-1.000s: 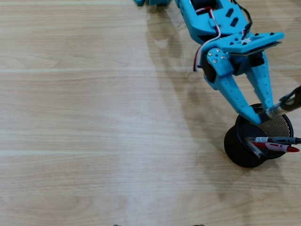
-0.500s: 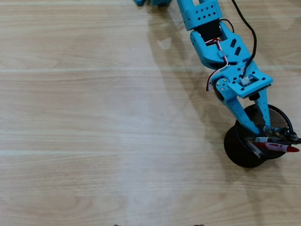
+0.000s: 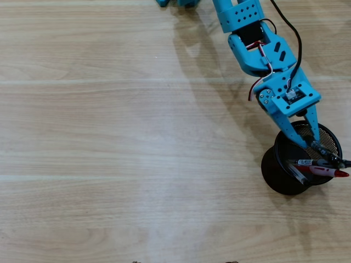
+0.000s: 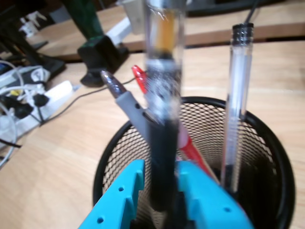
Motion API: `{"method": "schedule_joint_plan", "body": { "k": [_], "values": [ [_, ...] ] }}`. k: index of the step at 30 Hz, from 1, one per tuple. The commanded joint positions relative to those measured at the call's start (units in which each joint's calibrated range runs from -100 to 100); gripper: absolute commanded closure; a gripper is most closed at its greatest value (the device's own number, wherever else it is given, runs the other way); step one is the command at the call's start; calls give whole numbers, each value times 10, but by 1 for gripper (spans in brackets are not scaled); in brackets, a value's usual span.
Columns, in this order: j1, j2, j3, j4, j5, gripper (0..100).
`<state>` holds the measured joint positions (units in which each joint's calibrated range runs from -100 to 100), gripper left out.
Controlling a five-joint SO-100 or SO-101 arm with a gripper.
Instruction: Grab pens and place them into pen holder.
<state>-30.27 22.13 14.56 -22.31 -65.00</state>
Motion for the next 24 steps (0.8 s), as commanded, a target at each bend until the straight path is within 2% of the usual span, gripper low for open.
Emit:
{"method": "schedule_joint_plan", "body": {
  "k": [1, 8, 13, 14, 16, 19, 21, 22, 24],
  "values": [
    [-5, -40, 3, -15, 4, 86],
    [8, -75, 16, -21, 37, 85],
    [27, -163, 8, 3, 152, 85],
    [32, -191, 10, 42, 179, 85],
    [39, -262, 10, 205, 238, 86],
    [65, -400, 25, 578, 337, 85],
    [113, -488, 87, 784, 388, 85],
    [141, -532, 130, 837, 409, 85],
    [190, -625, 231, 870, 450, 85]
  ]
}}
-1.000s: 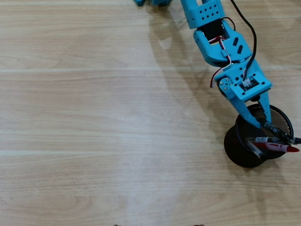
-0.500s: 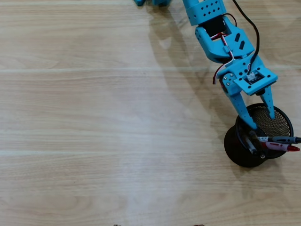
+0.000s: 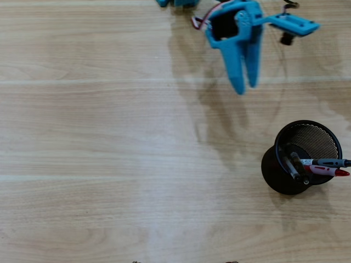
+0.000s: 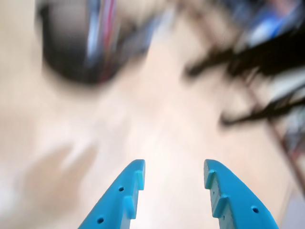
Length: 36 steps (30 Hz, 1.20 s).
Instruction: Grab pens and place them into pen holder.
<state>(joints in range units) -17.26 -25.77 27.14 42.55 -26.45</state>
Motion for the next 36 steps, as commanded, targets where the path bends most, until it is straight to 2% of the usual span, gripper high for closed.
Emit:
{"method": "schedule_joint_plan", "body": {
  "k": [1, 3, 6, 10, 15, 20, 27, 36],
  "values": [
    [80, -200, 164, 223, 89, 85],
    [119, -315, 288, 223, 124, 85],
    [157, -495, 456, 234, 141, 85],
    [161, -741, 619, 343, 143, 86],
    [137, -678, 605, 341, 130, 89],
    [111, -670, 608, 329, 132, 98],
    [19, -704, 656, 305, 127, 97],
    [16, -737, 663, 305, 127, 97]
  ]
}}
